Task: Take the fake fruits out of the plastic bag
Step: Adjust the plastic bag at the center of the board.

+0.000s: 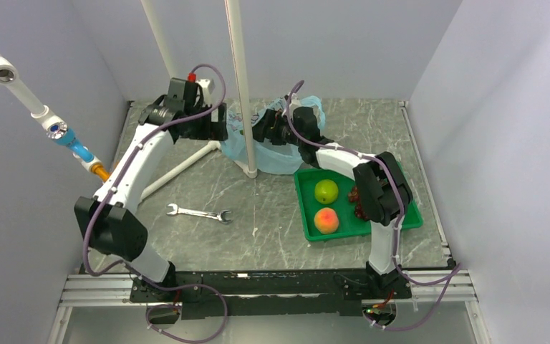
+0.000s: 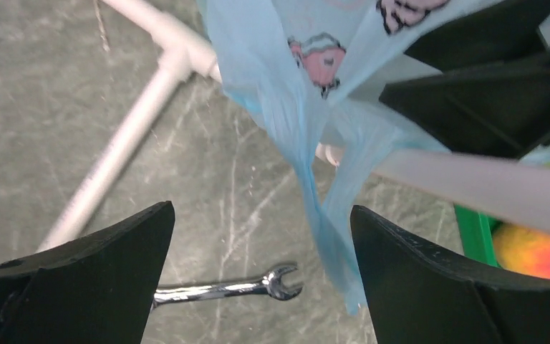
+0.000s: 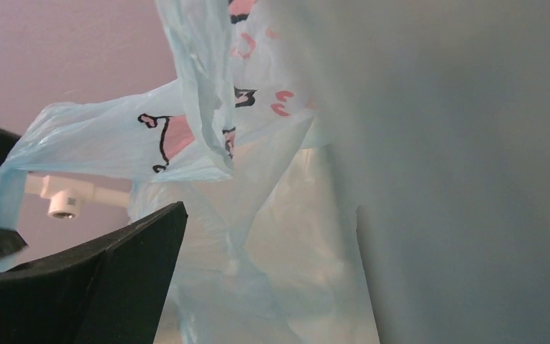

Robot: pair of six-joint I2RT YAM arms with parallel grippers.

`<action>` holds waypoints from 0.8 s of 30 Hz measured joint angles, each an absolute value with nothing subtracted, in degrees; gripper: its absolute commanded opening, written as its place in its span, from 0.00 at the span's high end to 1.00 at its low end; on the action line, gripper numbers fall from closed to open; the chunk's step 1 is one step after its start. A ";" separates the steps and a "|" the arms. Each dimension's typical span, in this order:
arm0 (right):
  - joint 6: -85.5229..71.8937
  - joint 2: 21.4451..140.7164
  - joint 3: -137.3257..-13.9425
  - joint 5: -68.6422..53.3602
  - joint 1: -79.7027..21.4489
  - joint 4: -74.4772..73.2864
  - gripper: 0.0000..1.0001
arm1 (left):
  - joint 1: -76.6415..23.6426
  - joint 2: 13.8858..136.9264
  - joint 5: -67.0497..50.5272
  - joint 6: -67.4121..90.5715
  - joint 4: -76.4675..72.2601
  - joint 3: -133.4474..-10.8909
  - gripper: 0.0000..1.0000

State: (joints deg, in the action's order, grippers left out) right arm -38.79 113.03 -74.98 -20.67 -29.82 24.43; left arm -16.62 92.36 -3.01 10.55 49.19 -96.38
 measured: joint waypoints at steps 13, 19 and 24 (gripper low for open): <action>-48.25 112.68 -75.46 -30.76 -25.93 20.16 0.12 | -16.10 83.31 -14.70 26.15 30.48 -74.98 0.70; -42.65 111.83 -77.01 -30.11 -24.47 14.35 0.30 | -14.94 91.50 -12.25 24.99 32.45 -81.19 1.00; -28.77 111.85 -82.19 -19.18 -23.16 5.19 0.51 | -13.52 95.37 -5.89 17.54 38.26 -94.70 1.00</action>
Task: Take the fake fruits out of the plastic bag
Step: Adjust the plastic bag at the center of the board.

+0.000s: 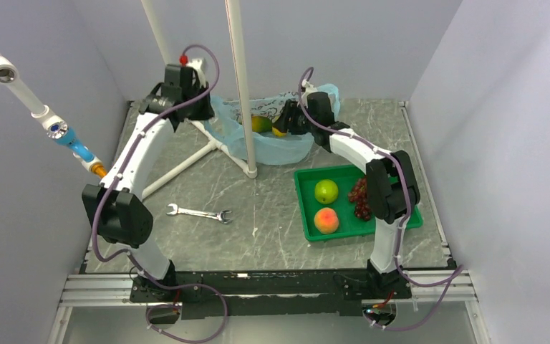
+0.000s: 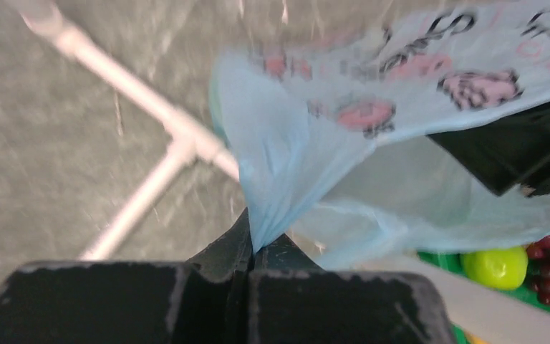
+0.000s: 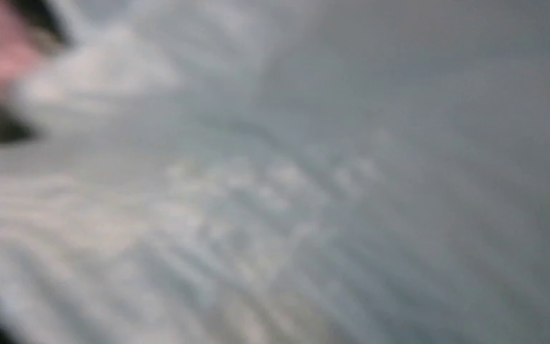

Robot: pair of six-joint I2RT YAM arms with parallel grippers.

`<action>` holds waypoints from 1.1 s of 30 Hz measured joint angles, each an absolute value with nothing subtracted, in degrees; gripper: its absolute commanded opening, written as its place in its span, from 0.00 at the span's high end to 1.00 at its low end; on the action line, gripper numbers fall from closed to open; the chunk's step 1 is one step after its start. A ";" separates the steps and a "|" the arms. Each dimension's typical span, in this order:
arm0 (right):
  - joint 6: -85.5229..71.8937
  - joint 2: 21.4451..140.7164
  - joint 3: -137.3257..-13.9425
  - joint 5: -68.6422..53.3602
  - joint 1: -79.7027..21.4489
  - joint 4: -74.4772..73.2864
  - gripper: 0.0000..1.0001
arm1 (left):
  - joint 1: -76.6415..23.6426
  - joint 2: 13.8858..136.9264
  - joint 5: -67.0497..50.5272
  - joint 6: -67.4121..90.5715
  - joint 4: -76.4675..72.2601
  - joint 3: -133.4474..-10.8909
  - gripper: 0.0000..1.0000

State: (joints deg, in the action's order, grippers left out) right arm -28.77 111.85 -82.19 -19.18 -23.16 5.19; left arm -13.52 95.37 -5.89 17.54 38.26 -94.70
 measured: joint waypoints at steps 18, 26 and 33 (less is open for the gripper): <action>-9.50 127.26 -118.69 3.29 -16.43 -13.52 0.48 | -13.39 112.07 -9.21 8.19 38.98 -128.07 1.00; -10.66 121.80 -112.33 0.62 -16.99 -10.57 0.36 | -12.40 106.83 -10.85 5.56 35.75 -120.99 1.00; -16.03 113.62 -87.64 -5.74 -20.71 -7.03 0.13 | -12.10 95.37 -13.50 6.50 33.28 -96.53 1.00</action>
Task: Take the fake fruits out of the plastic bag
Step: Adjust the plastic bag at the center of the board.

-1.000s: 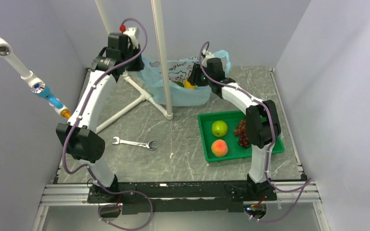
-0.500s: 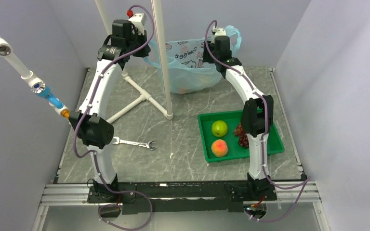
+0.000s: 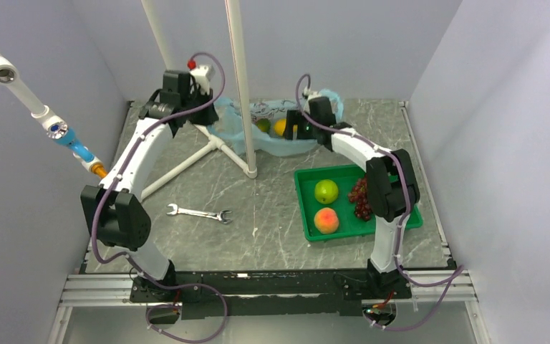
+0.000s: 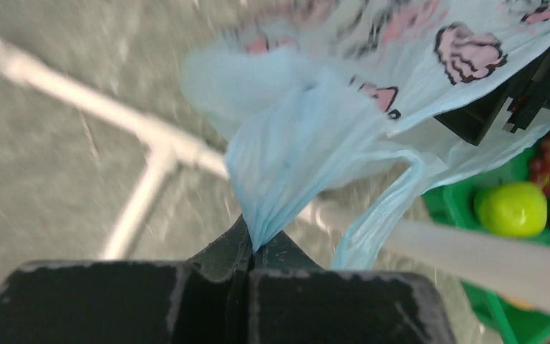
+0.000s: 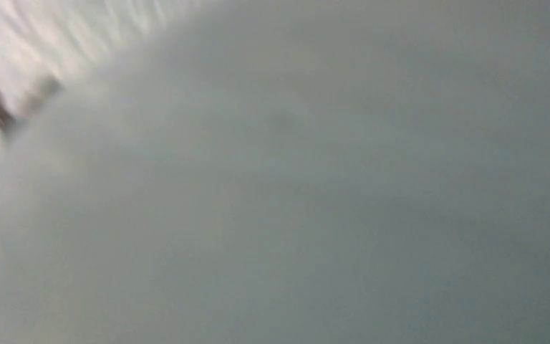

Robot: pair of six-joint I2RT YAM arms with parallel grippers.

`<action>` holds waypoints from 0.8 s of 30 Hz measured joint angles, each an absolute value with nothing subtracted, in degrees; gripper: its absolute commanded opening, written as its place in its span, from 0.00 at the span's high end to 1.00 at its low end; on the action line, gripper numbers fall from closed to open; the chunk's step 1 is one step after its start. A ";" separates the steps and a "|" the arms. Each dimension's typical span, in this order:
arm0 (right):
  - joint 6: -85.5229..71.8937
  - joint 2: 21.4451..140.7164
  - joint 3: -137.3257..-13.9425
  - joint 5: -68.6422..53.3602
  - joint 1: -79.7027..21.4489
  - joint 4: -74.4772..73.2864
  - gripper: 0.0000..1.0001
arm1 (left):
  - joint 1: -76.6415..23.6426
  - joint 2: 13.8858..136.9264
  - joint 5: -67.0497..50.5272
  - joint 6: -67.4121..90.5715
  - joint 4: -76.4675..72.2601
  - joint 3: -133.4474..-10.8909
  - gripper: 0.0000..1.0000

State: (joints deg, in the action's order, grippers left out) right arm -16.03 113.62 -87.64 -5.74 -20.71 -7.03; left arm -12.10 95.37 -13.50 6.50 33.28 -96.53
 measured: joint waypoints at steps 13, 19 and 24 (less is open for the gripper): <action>-30.65 98.63 -66.06 -25.58 -23.88 4.91 0.01 | -11.68 83.94 -18.13 9.45 31.75 -74.98 1.00; -34.70 99.46 -64.29 -15.46 -28.69 16.38 0.27 | -12.21 81.41 -19.46 9.43 29.71 -76.53 1.00; -33.85 105.10 -65.10 -11.94 -33.23 21.12 0.56 | -12.84 83.88 -18.33 9.15 32.49 -81.91 1.00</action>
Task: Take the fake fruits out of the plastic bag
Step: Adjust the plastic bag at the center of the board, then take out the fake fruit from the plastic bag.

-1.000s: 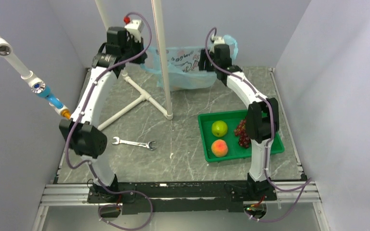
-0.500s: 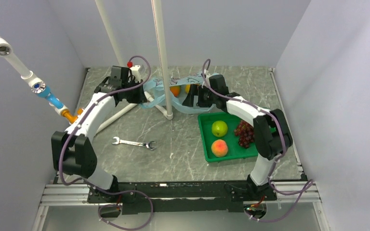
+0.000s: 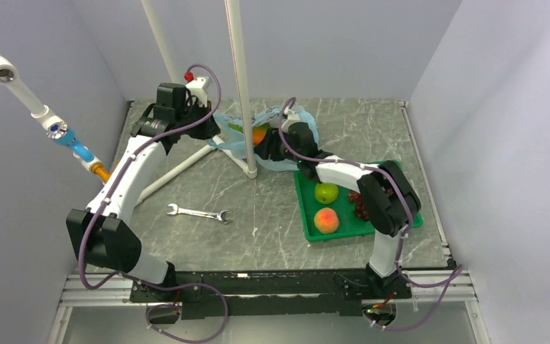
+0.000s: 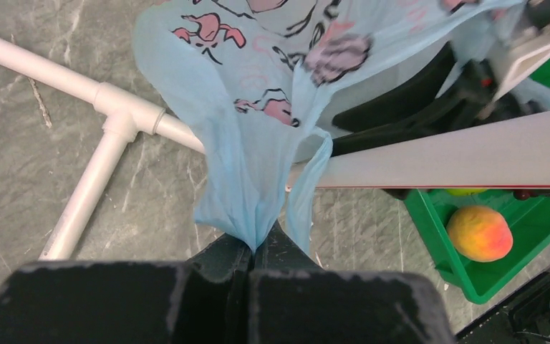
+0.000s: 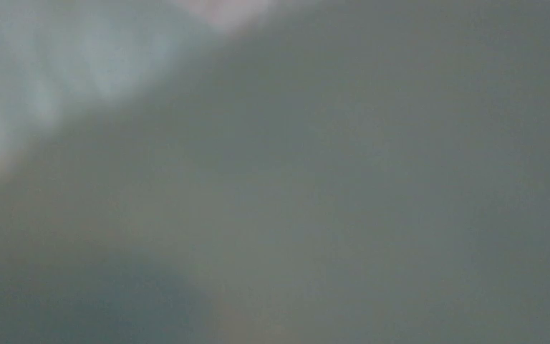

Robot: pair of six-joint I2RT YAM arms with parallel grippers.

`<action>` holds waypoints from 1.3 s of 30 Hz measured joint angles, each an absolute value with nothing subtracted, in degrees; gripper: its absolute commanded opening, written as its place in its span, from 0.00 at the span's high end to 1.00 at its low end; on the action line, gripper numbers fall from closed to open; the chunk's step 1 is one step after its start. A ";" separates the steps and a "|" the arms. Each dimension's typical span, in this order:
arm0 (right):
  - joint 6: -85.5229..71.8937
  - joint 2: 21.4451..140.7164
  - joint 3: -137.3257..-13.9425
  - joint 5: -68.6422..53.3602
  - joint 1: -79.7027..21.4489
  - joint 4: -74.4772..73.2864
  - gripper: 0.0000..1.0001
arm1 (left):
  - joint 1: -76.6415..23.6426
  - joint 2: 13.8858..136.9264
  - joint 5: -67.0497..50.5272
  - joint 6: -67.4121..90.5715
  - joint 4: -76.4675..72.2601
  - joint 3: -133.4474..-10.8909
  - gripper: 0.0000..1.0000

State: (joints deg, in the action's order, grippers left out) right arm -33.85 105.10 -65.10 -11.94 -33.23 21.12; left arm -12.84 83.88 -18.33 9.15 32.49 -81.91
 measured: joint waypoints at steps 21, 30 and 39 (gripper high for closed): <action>-23.97 111.87 -61.19 -11.81 -31.55 15.90 0.33 | -13.80 89.60 -12.08 9.08 41.39 -83.29 1.00; -36.49 103.07 -62.19 -13.50 -28.75 18.00 0.21 | -14.13 88.29 -15.20 9.08 40.53 -80.90 1.00; -46.74 117.21 -74.15 -7.31 -28.51 19.35 0.33 | -16.80 88.20 -15.18 8.12 40.27 -82.17 1.00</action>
